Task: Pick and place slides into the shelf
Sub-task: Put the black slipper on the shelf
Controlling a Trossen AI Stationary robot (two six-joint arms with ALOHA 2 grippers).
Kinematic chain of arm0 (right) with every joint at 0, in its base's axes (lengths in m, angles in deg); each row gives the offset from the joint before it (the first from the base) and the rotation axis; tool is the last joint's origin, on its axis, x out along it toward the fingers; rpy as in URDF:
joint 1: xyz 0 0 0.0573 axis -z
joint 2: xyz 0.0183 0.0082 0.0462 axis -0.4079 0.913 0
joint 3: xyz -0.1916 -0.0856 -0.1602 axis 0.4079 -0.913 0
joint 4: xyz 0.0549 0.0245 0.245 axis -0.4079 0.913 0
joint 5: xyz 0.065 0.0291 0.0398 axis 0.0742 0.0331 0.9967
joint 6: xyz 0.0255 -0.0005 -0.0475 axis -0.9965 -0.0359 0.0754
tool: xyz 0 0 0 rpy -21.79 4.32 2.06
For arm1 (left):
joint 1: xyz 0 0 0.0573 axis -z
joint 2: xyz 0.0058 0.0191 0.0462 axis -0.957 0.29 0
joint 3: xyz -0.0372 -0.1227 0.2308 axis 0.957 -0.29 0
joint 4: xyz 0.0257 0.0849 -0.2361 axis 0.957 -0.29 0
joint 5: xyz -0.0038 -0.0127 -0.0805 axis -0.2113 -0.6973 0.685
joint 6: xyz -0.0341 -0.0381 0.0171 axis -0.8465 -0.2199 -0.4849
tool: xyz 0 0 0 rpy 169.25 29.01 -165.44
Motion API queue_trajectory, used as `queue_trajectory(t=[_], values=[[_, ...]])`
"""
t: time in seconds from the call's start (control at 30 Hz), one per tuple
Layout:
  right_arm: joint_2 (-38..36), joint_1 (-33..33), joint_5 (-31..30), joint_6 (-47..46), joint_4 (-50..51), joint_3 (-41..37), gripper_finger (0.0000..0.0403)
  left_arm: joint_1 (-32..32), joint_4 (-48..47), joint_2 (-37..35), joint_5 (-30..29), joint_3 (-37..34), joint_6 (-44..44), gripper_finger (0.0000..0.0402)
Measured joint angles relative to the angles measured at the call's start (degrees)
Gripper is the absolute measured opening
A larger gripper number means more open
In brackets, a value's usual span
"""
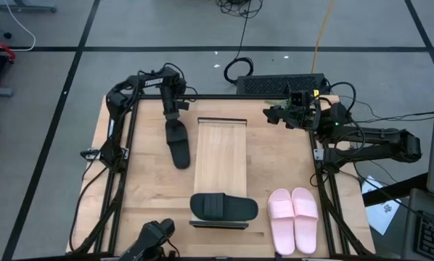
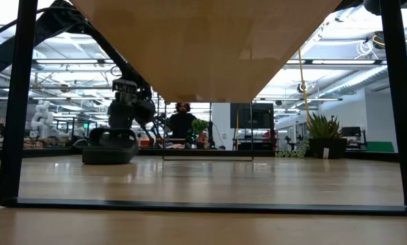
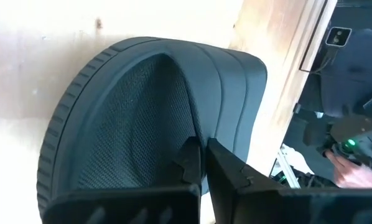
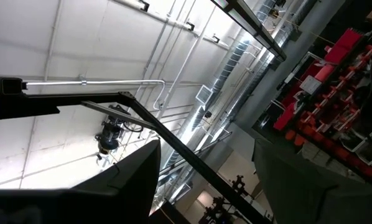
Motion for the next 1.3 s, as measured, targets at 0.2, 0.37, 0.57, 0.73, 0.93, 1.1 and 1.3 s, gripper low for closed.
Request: queue_trajectory(t=[0.2, 0.37, 0.57, 0.73, 0.93, 1.1, 1.3], values=[[0.0, 1.09, 0.63, -0.63, 0.01, 0.0, 0.0247, -2.7, 0.03, -3.07, -0.42, 0.0, -1.77, 0.0001], [0.02, 2.5, 2.89, -1.46, 0.05, 0.0, 0.0247, -4.99, 0.07, -6.84, -0.42, 0.0, -4.22, 0.0001], [0.02, 3.32, 2.93, -1.46, 0.05, 0.0, 0.0247, -7.56, 0.07, -12.28, -0.42, 0.0, -7.67, 0.0], [0.02, 3.32, 3.35, -1.46, 0.07, 0.0, 0.0247, -9.81, 0.07, -17.21, -0.43, 0.02, -10.76, 0.0], [0.02, 3.32, 5.24, -1.46, 0.37, 0.0, 0.0247, -11.35, 0.06, -22.75, 0.3, 0.04, -13.43, 0.0], [0.02, 3.32, 5.92, -1.46, 0.39, 0.0, 0.0247, -12.14, 0.05, -26.08, 2.31, 0.04, -14.75, 0.0], [0.02, 3.32, 5.95, -1.46, 0.47, 0.0, 0.0247, -12.8, -0.07, -28.34, 4.25, 0.67, -20.06, 0.0]])
